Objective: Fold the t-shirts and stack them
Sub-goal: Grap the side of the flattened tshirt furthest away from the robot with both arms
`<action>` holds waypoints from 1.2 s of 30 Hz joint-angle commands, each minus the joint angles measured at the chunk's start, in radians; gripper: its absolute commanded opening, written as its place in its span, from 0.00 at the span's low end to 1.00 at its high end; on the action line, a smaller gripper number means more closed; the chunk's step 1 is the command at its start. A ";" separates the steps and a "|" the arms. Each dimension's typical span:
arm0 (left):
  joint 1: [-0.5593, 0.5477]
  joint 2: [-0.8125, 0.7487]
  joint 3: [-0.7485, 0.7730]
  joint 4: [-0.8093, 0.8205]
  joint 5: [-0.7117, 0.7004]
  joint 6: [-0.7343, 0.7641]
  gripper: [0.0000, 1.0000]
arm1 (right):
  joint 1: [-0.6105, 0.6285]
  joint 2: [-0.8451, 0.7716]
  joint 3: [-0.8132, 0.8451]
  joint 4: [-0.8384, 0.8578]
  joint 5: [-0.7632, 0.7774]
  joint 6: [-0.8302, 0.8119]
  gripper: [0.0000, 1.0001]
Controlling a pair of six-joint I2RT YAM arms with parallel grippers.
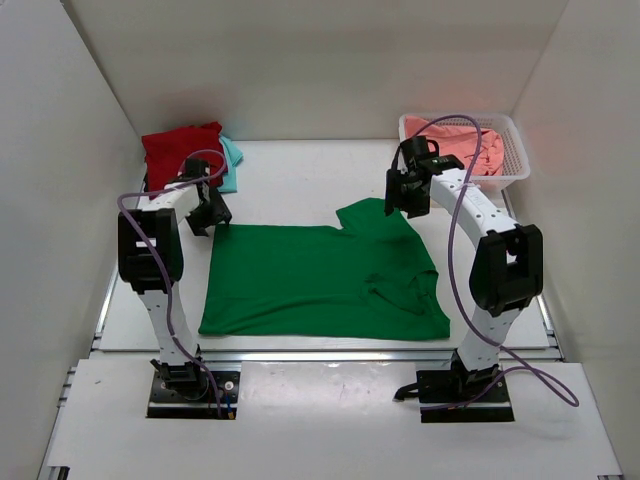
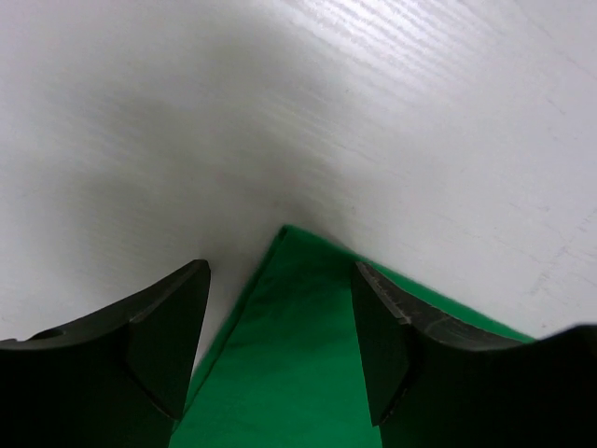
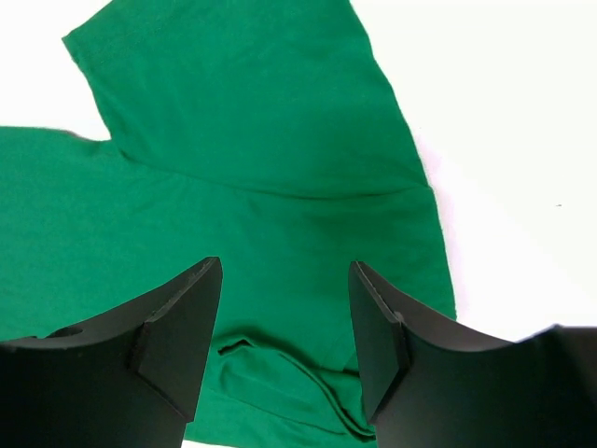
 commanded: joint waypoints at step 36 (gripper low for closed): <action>-0.005 -0.073 -0.066 0.031 0.115 -0.007 0.00 | -0.092 0.422 0.196 0.253 -0.042 0.009 0.59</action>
